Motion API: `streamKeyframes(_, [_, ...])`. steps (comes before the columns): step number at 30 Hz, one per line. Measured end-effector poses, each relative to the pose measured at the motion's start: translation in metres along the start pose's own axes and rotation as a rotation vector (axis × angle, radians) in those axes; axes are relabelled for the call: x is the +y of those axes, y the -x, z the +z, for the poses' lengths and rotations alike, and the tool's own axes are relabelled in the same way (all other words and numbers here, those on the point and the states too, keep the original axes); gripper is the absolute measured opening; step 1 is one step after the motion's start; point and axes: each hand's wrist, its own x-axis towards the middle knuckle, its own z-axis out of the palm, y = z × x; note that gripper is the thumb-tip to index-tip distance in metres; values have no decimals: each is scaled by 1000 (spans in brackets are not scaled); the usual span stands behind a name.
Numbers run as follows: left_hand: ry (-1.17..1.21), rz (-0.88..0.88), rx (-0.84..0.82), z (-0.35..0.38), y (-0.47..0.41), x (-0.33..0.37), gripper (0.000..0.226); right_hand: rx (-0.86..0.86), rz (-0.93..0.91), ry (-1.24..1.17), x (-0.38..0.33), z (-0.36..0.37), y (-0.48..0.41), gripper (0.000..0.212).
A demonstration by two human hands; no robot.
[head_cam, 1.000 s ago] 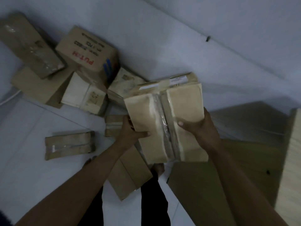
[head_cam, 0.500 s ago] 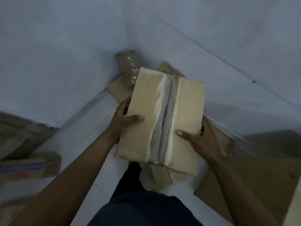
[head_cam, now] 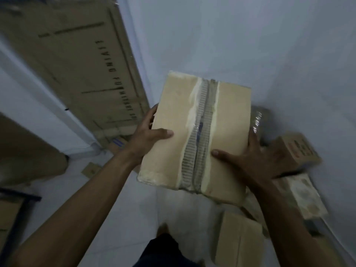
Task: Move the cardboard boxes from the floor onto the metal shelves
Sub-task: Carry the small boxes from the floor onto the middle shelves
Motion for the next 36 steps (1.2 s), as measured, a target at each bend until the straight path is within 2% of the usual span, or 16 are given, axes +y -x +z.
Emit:
streamKeyframes(4, [33,96,189,-74,42,37,77,-152,-124,-15,-62,71,-17,123])
streamKeyframes(9, [39,231,386,-186,98,79,69,-325,-287,-85,-144,189,-33,112])
streamKeyframes(13, [36,318,560,-283,162,106,82,-485,-426,-177,-212,297,-29,105])
streamKeyframes(18, [-2,431,806,-372,252,135,80,-704,-541,-358,-288,422,-1,97])
streamKeyframes(25, [-66,530,1109,-438,361,159,85,-1033,-664,-449,-380,556,47,101])
streamKeyframes(28, [-106,554,1247,-459,391,169,83,-1198,-677,-518,-414,599,68,93])
streamKeyframes(31, [-155,591,1344,-473,415,183,89,-1354,-647,-618,-448,642,87,100])
streamKeyframes(34, [-174,637,1473,-482,433,194,73,-1496,-622,-707,-475,678,103,97])
streamKeyframes(36, [-168,659,1550,-486,446,202,73,-1575,-621,-751,-490,700,115,91])
